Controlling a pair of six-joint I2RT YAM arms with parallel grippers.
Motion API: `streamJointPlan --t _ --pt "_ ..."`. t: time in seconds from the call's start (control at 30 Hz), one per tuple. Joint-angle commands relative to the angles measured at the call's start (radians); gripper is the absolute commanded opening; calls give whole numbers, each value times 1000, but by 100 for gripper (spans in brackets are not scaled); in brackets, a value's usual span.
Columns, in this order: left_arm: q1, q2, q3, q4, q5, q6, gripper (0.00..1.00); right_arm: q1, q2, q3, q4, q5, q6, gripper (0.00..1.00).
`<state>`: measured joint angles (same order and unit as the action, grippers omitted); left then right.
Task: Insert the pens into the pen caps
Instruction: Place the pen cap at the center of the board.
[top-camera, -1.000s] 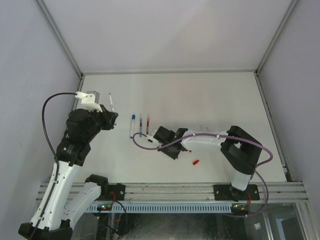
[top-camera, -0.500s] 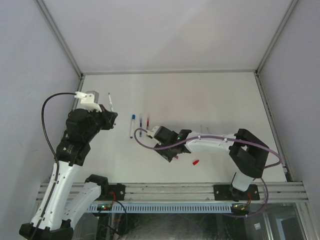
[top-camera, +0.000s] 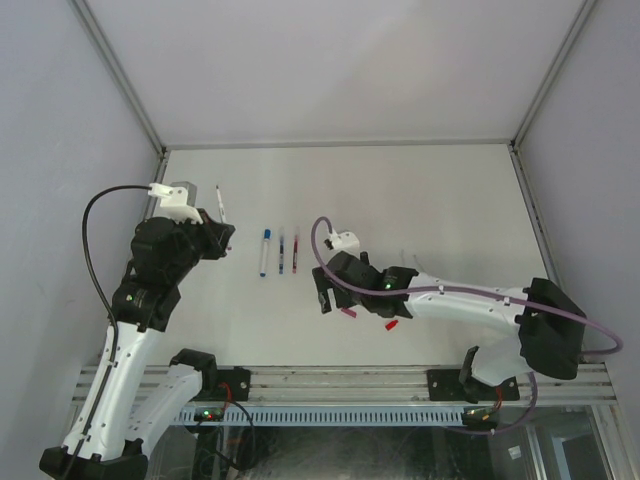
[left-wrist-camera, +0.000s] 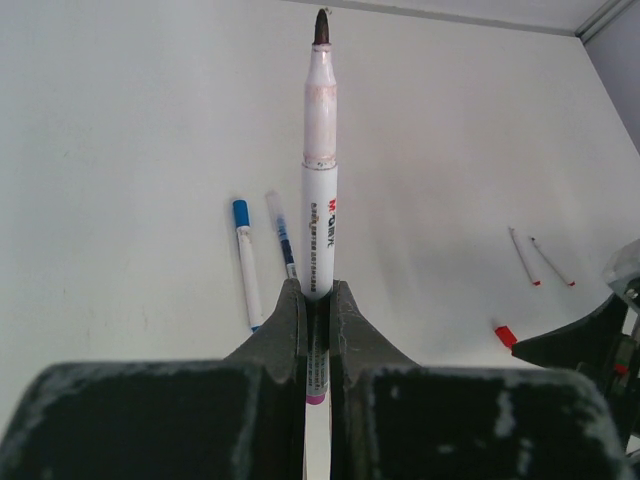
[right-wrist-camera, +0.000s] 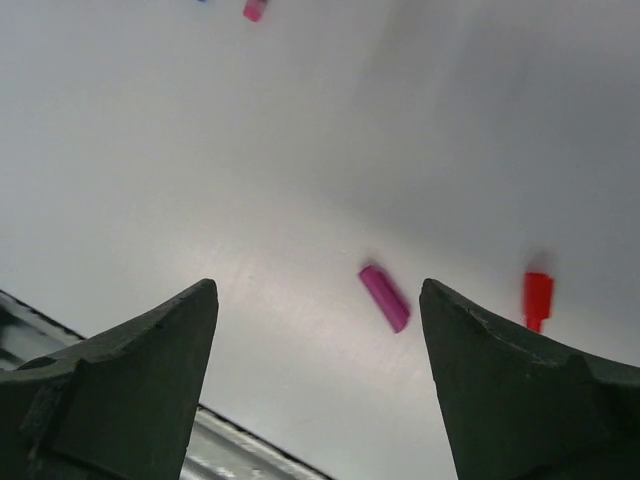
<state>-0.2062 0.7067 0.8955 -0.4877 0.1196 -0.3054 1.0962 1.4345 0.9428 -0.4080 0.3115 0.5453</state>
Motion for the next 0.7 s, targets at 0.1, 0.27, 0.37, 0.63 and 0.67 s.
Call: streamJointPlan --t 0.1,0.27,0.37,0.63,0.67 --pt "11 -8 -22 56 35 -16 0 32 39 51 -123 29 592 78" --pt "11 -14 -24 57 40 -15 0 46 106 83 -261 103 761 80" --pt "12 -17 -27 59 41 -16 0 39 146 118 -364 146 837 82" --pt "11 -14 -28 61 47 -17 0 -37 269 172 -403 36 845 84" --pt "11 -15 -28 62 45 -17 0 -42 277 172 -400 29 848 84"
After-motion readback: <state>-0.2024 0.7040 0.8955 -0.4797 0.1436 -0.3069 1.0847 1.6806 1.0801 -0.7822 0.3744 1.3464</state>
